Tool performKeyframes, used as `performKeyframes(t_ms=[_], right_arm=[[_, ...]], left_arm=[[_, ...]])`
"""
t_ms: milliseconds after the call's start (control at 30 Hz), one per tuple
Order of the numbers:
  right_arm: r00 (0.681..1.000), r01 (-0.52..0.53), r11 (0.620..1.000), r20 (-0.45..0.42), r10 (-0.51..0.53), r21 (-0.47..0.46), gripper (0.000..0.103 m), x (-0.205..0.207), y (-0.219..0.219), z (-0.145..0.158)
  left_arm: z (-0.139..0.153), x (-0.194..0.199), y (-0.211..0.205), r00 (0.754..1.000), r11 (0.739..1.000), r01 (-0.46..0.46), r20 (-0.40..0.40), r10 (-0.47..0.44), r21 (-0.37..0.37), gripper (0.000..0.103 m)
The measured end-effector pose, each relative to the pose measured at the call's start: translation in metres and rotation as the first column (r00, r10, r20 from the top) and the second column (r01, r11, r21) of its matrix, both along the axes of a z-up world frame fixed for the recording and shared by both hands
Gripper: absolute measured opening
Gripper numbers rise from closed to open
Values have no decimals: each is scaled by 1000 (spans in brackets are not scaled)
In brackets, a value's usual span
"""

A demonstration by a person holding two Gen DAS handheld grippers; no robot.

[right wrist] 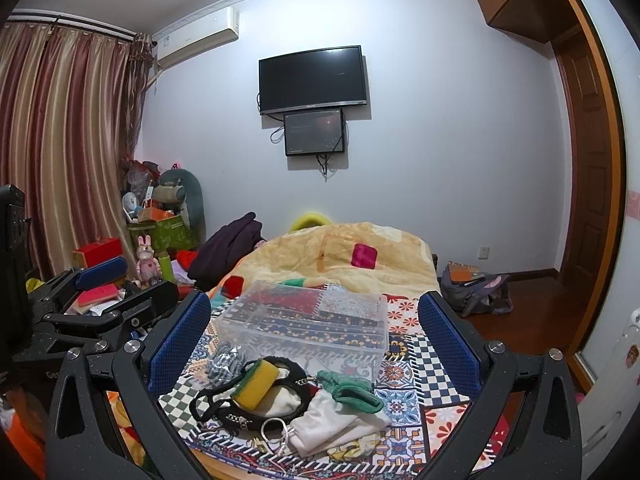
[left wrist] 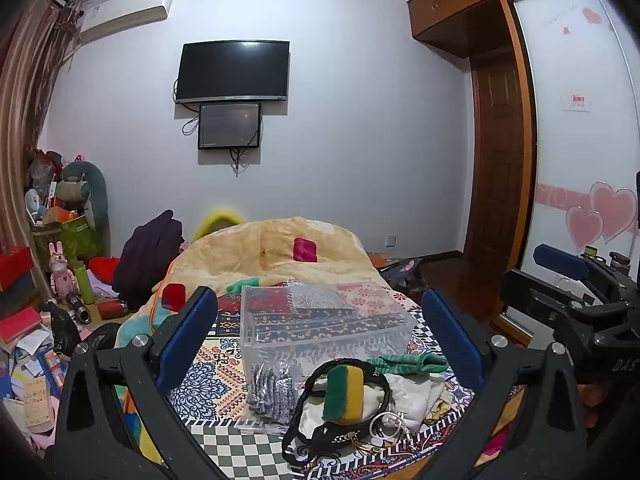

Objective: Organize soft objects

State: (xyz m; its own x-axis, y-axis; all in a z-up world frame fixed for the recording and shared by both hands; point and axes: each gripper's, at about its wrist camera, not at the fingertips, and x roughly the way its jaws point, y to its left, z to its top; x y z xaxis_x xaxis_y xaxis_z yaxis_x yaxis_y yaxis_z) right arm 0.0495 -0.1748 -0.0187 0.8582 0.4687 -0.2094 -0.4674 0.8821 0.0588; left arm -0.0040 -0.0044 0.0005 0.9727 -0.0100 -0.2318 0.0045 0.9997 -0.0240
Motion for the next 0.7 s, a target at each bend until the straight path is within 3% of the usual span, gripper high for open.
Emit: performKeyframes(t_ms=[700], right_arm=[[1000, -7, 1000, -5, 7, 3, 103, 2, 2, 1]], left_arm=[[1, -1, 0, 1000, 1000, -2, 2, 2, 7, 103]])
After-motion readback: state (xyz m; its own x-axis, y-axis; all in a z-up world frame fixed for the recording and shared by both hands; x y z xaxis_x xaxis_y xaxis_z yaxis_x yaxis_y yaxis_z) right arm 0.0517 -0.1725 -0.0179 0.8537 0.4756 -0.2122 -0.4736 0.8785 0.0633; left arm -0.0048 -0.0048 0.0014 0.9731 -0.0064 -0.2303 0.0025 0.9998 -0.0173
